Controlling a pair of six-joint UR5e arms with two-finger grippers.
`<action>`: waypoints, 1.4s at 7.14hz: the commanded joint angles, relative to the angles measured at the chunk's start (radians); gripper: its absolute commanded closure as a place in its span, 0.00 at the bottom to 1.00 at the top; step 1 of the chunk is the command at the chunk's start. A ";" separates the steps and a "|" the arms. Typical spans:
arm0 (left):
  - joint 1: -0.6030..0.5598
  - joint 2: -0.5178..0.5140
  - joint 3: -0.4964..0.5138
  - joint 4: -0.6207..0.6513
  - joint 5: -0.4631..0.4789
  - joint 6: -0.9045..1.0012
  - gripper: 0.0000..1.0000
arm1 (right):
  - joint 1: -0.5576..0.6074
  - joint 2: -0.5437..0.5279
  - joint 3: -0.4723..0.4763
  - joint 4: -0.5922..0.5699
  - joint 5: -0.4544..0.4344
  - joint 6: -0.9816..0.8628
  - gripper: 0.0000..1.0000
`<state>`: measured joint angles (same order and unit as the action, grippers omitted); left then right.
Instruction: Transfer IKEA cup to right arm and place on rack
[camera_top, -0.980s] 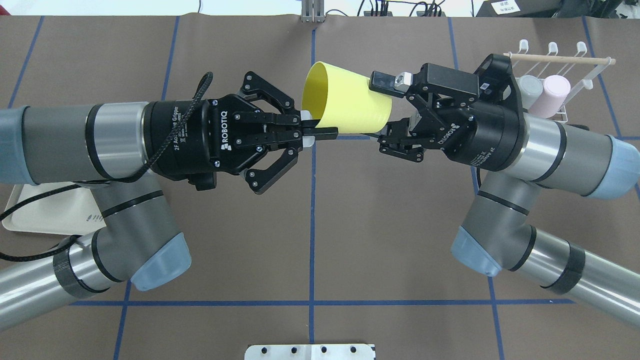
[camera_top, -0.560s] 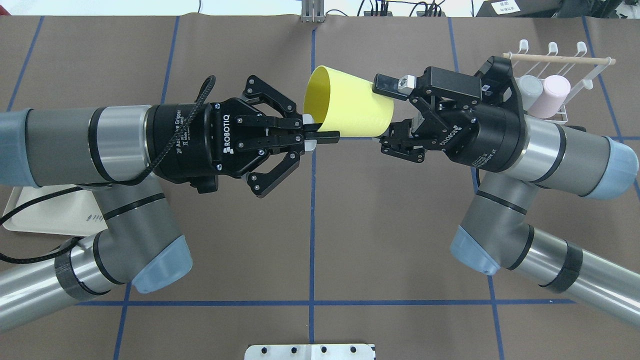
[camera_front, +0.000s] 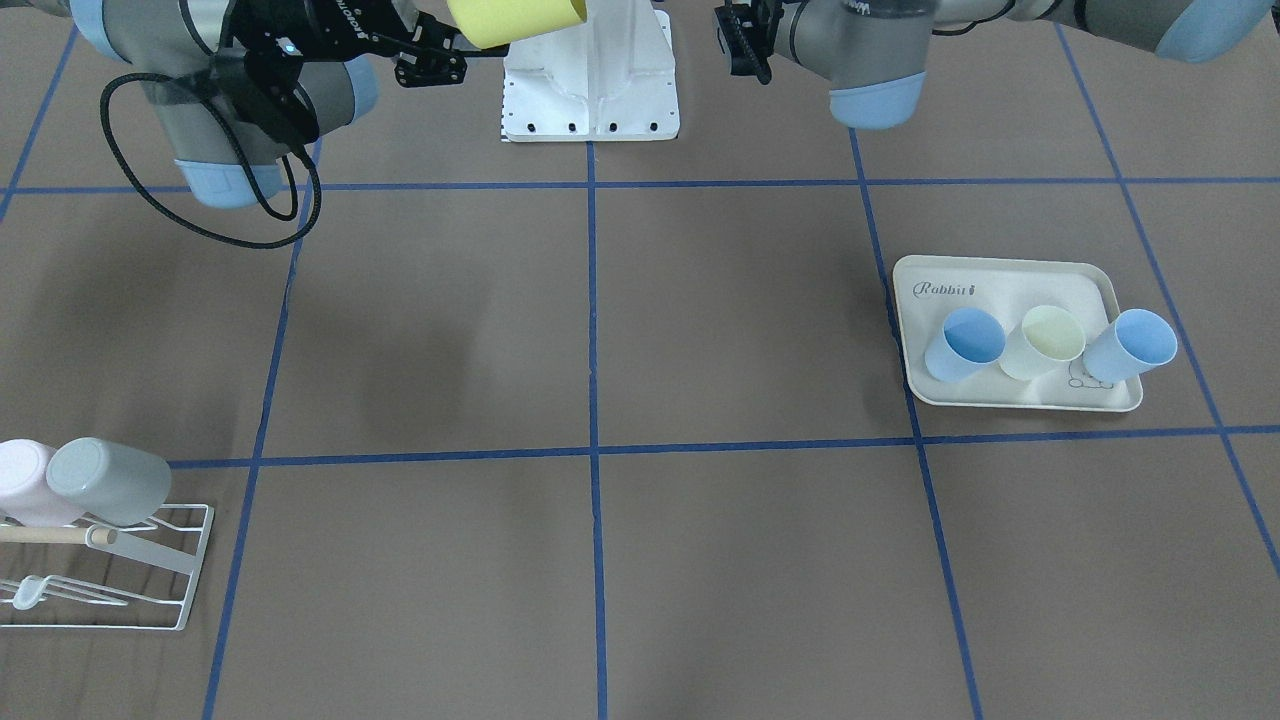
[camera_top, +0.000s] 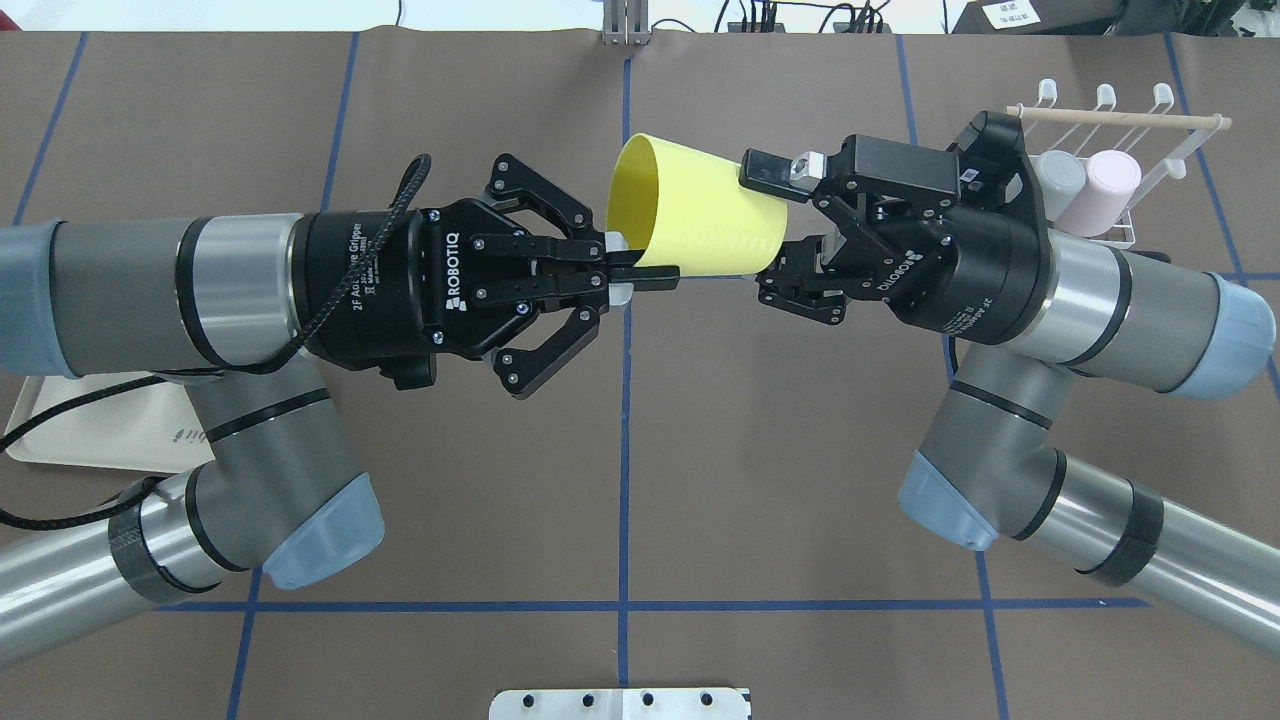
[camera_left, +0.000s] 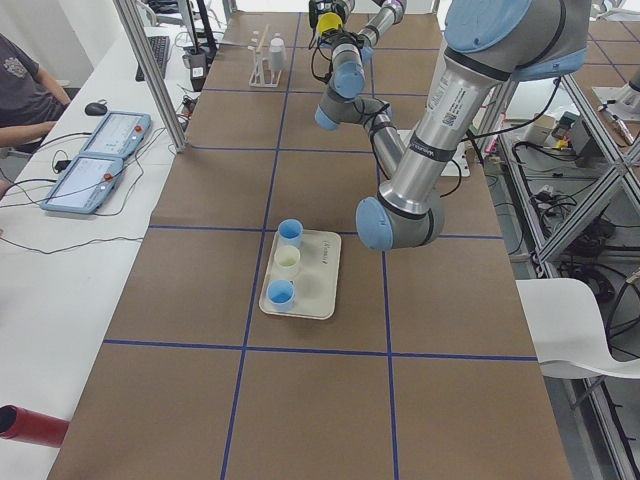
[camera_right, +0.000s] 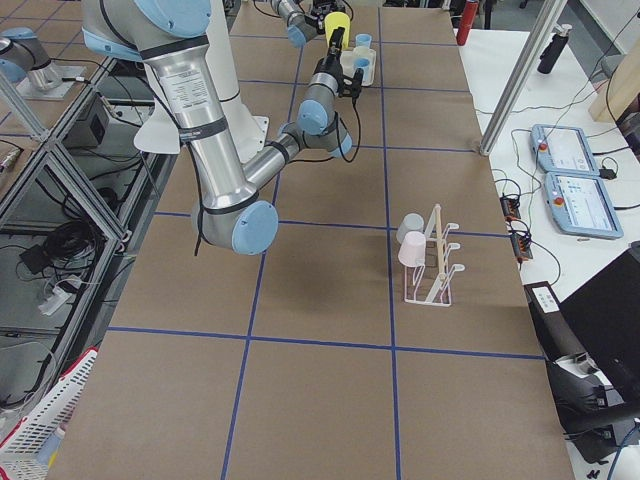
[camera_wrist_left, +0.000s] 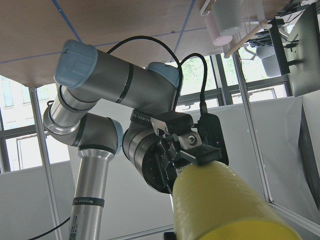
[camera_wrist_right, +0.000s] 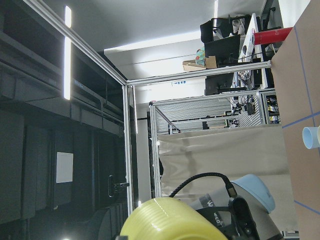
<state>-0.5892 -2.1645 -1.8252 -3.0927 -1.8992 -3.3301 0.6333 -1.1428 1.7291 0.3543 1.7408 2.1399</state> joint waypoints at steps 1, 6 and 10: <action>0.000 0.002 0.001 0.000 0.000 0.000 1.00 | -0.001 0.001 -0.002 0.000 0.002 -0.001 0.64; -0.072 0.099 -0.038 0.002 -0.038 0.014 0.00 | 0.005 -0.009 0.003 0.002 0.002 -0.005 0.71; -0.306 0.216 -0.010 0.109 -0.424 0.582 0.00 | 0.092 -0.147 0.000 -0.159 0.130 -0.293 0.76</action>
<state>-0.8473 -1.9804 -1.8475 -3.0358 -2.1915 -3.0093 0.6985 -1.2378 1.7296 0.2761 1.8101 1.9802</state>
